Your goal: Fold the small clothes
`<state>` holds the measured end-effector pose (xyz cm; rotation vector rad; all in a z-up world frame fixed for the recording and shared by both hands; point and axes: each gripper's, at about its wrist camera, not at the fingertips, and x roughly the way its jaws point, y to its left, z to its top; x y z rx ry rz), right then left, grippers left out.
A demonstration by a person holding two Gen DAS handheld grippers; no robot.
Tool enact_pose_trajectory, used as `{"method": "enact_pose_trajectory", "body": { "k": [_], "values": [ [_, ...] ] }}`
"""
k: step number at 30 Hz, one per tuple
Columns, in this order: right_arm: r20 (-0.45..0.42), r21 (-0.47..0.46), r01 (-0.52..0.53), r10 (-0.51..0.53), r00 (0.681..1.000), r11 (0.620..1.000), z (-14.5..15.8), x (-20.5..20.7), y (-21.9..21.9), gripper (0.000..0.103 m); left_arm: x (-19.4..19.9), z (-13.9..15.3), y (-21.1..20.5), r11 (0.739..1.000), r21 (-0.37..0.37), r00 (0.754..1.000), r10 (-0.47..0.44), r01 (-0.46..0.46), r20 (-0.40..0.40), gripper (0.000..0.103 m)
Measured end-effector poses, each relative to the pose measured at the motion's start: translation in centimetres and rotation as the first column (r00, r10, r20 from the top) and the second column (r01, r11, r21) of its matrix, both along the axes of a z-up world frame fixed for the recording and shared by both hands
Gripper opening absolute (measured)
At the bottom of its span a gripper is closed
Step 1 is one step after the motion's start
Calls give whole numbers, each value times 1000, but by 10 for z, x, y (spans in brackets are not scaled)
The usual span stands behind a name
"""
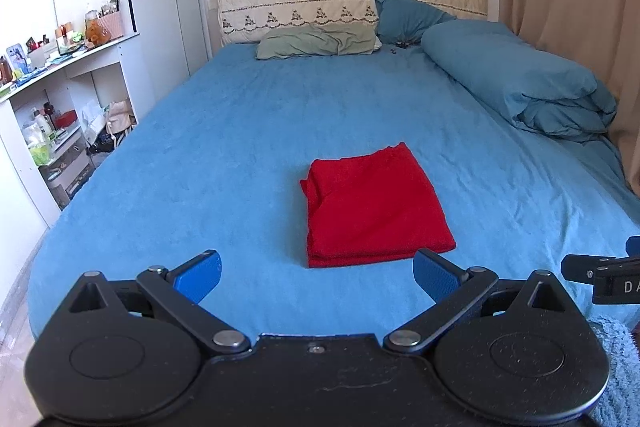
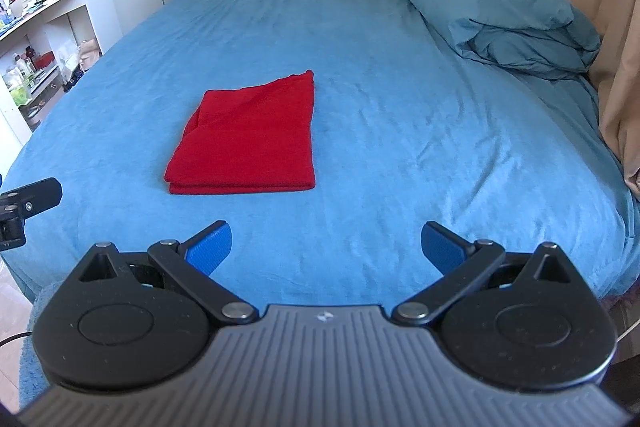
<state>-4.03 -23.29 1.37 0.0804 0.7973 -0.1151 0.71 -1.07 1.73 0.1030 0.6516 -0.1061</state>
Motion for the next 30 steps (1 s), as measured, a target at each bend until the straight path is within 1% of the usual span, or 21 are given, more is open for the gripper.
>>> {"method": "enact_pose_trajectory", "body": {
  "k": [9,30],
  "values": [
    [1,-4,0,0,1000,1000,-1,-2,1,103,-4,3,0,1000,5,1000,-7,7,19,103],
    [0,-4,1,-1,1000,1000,-3,-3,-3,103,-3,7,2,1000,-2,1000,-18,18,25,103]
  ]
}}
